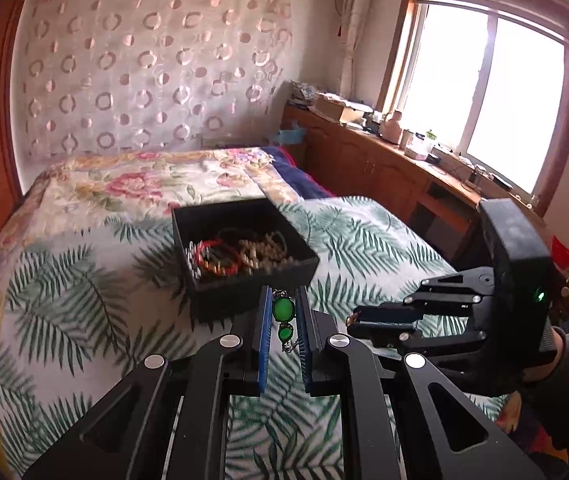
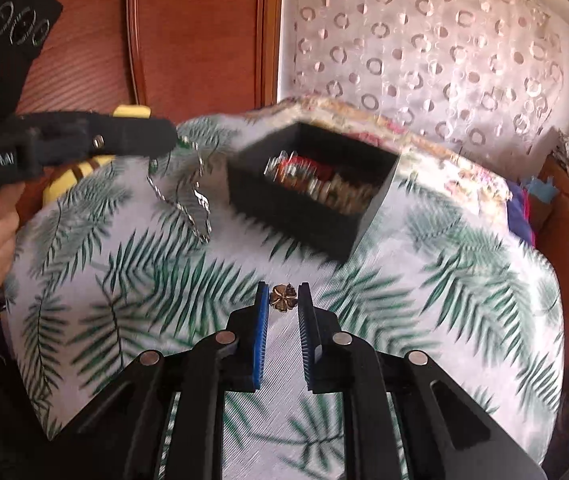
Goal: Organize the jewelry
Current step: 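Lower green pendant into box with left gripper while right gripper drops silver chain in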
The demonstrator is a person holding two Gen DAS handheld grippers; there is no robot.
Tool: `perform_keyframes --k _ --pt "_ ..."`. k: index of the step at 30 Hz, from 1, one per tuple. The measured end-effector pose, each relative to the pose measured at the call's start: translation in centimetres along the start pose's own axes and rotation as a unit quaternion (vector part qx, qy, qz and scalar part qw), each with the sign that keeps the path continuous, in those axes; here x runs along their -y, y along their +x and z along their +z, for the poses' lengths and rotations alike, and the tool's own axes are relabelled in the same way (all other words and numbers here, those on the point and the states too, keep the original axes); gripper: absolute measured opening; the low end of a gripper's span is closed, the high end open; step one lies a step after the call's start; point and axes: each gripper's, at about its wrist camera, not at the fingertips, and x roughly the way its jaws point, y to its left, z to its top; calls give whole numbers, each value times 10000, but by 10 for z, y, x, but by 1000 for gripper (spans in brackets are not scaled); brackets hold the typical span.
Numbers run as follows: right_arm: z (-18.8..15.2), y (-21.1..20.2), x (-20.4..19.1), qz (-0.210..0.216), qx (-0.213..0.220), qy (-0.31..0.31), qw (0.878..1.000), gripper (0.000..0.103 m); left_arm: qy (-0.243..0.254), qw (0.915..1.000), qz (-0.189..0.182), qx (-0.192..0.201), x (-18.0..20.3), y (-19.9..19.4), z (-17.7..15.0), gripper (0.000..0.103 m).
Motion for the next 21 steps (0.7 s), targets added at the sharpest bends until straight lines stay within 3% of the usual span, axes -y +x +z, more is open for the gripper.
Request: perform_keyframes --k 8,21 --pt "46 7 30 -96 339 89 9993 17 146 9997 170 91 -7 20 33 11" --pt "84 66 59 60 228 229 9995 17 -25 9991 408 -116 -40 70 55 11"
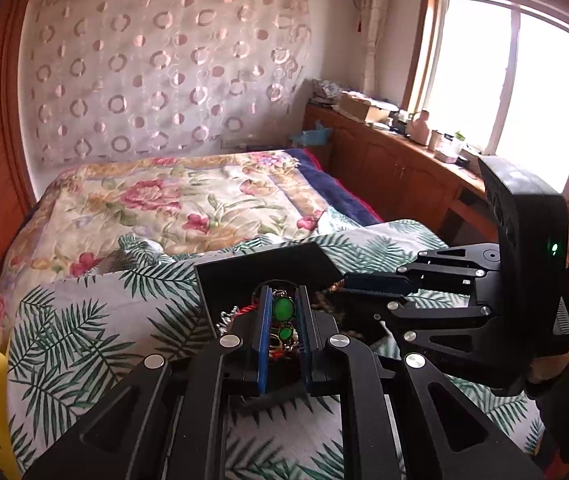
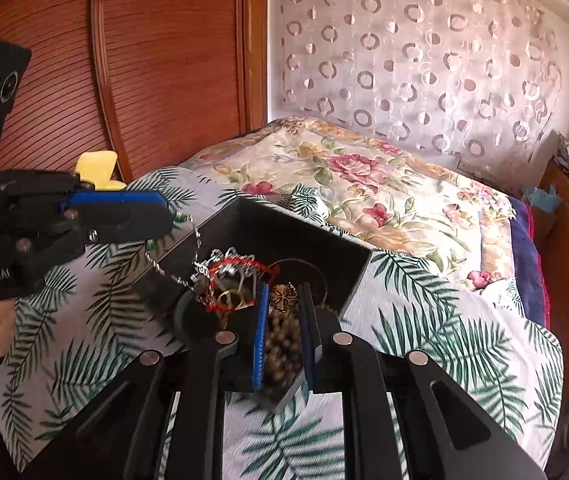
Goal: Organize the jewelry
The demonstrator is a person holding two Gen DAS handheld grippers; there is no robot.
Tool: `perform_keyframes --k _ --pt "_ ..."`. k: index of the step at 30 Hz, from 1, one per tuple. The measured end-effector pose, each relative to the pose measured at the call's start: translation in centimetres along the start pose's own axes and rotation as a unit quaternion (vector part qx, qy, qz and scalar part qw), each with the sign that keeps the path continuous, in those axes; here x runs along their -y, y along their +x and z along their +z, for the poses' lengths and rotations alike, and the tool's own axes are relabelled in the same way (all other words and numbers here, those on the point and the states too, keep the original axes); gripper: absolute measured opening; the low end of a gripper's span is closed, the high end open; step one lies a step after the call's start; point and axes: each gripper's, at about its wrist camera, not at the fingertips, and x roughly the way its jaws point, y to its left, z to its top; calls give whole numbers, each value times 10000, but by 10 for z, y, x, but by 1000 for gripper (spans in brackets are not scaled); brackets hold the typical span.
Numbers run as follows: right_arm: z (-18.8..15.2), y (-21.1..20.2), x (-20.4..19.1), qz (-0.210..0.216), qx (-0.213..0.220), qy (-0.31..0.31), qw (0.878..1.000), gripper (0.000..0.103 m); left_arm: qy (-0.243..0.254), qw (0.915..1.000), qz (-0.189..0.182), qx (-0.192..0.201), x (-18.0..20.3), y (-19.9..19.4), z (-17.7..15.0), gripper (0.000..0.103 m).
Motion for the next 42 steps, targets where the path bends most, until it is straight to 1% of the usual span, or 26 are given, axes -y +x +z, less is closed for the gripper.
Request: perform_keyframes --k 7,9,10,15,17,18,19,20,22,23,24,25,26,27,28,29,30,32,35,39,42 --pt "7 20 11 12 -67 90 9999 18 -61 9998 125 -149 -13 28 4 11" --pt "7 22 13 29 -64 147 9999 27 -62 9997 154 -184 -15 33 5 11" --pt "6 22 15 26 -62 177 9998 34 -71 9997 152 -203 -15 35 4 11" --pt "4 16 16 14 8 232 9997 35 -127 9995 202 -205 -15 39 5 11" --pt "2 8 17 -10 79 289 9996 35 -134 9994 252 -175 -14 38 6 13" --pt "0 4 17 -15 115 319 9994 35 -123 9994 287 -163 -13 36 5 18" --pt "-2 -1 16 -14 153 340 9993 37 -110 9993 320 -151 -12 35 5 29" --pt "-3 -6 15 -25 184 351 9992 40 -89 9991 397 -125 -10 32 5 36" --pt "-7 -18 11 -66 279 395 9988 42 -24 9985 536 -46 -5 24 2 56" --pt "-10 -25 9 -75 325 433 9985 45 -16 9984 568 -21 -4 21 1 63" --pt "-12 -30 9 -95 355 462 9983 47 -14 9980 636 23 -2 16 -1 77" --pt "-16 -40 5 -162 432 520 9976 53 -10 9972 739 85 0 10 -4 85" --pt "-19 -46 4 -196 486 555 9971 60 -3 9964 831 144 4 2 -8 87" --pt "-23 -56 1 -243 578 618 9961 63 -3 9961 872 162 5 -2 -9 90" --pt "-25 -63 -2 -267 624 656 9955 68 -5 9954 941 193 8 -10 -13 94" --pt "-30 -74 -6 -318 717 713 9944 72 0 9946 1006 239 12 -19 -18 95" --pt "-32 -80 -7 -350 770 749 9936 74 19 9938 1072 296 16 -29 -23 95" --pt "-41 -97 -14 -438 912 886 9909 87 22 9927 1142 374 24 -44 -31 95" --pt "-54 -121 -26 -591 1094 990 9873 99 -23 9917 1202 464 34 -68 -44 95" --pt "-71 -146 -35 -782 1254 1174 9820 101 -32 9893 1350 560 47 -94 -54 95" --pt "-80 -160 -42 -842 1302 1325 9790 101 -56 9886 1378 611 54 -113 -63 96"
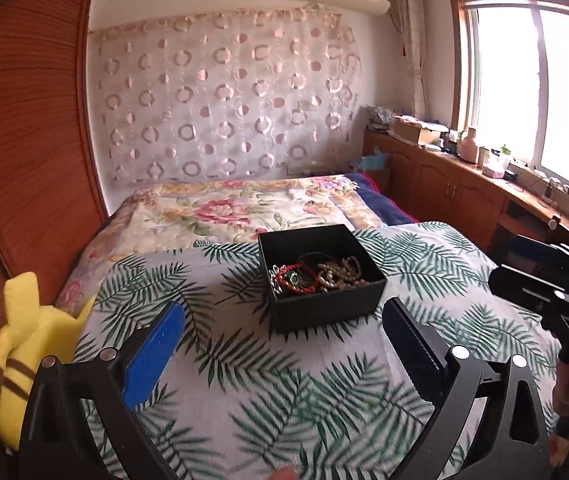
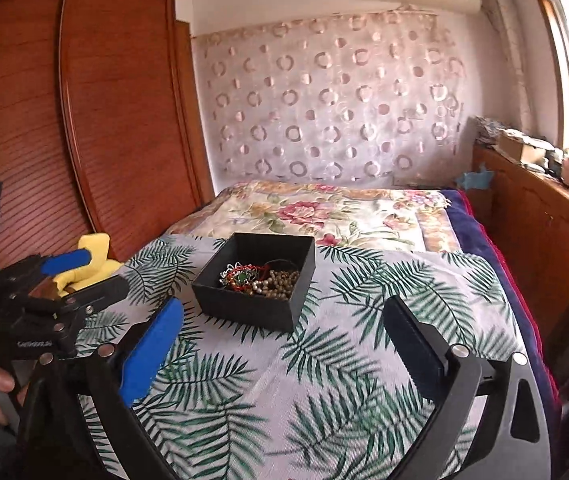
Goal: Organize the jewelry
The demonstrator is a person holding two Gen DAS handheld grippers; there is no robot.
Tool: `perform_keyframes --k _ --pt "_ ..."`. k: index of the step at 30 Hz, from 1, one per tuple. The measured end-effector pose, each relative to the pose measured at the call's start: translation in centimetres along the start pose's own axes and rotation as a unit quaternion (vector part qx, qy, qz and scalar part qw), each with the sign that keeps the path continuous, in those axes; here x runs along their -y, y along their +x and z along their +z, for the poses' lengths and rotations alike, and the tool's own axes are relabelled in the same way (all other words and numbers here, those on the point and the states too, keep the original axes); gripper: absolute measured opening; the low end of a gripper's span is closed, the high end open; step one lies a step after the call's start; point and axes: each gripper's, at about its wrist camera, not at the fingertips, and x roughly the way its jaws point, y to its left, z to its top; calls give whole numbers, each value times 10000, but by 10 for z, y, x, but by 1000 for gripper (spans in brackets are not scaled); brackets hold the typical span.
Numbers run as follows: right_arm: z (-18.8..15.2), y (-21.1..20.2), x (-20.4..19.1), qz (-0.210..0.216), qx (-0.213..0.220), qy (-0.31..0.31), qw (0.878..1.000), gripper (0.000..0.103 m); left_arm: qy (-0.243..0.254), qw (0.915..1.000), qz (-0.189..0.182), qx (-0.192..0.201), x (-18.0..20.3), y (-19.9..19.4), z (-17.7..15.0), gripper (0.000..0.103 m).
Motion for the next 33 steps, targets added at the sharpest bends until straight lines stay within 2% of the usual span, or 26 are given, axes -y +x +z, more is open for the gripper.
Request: perform_keyframes --k 5,10,17,33 --pt "-9 -21 -4 -325 108 115 9993 101 -19 9996 163 223 2 -32 -11 96" --pt "-19 -37 -6 -566 232 230 9979 101 16 9994 218 257 6 -46 -19 96" --pt "-32 -36 -8 -483 194 293 9982 101 -42 9992 323 229 7 -50 -27 96" --pt "-39 -36 -9 -515 257 319 9978 101 -210 9994 243 159 4 -43 -32 96"
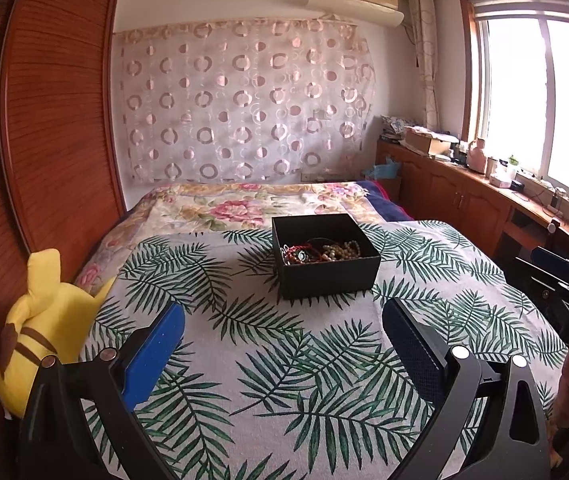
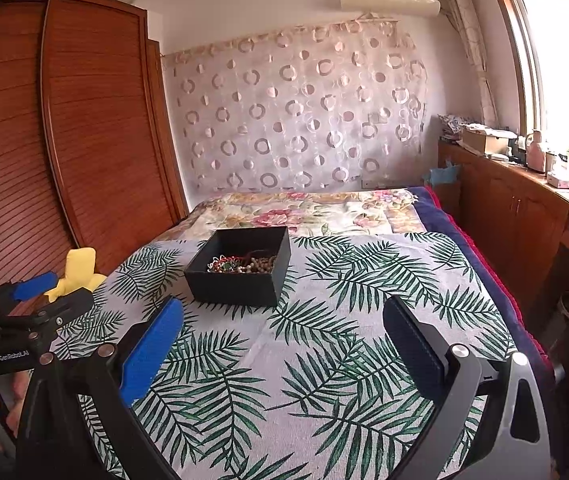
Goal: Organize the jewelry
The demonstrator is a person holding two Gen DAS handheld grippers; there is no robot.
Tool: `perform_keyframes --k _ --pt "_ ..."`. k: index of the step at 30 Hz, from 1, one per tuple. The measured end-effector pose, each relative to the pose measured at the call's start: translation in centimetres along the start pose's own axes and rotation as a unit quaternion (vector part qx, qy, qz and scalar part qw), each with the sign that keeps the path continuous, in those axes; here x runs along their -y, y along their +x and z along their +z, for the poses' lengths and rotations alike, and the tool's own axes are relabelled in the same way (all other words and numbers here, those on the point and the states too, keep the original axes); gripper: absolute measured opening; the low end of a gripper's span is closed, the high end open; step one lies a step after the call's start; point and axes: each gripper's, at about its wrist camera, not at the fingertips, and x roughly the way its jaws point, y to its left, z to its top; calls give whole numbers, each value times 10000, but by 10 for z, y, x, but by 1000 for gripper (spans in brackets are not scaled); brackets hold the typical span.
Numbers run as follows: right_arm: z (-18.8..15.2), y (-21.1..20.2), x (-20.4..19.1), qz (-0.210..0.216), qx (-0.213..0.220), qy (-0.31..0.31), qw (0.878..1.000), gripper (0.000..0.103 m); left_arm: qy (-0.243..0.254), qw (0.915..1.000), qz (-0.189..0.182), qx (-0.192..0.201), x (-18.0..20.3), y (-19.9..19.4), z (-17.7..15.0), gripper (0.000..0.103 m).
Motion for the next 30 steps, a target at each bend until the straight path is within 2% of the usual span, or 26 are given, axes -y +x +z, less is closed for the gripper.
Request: perform_keyframes --k 30 --pt "-1 3 3 -7 -39 50 10000 101 37 9998 106 173 4 -2 0 96"
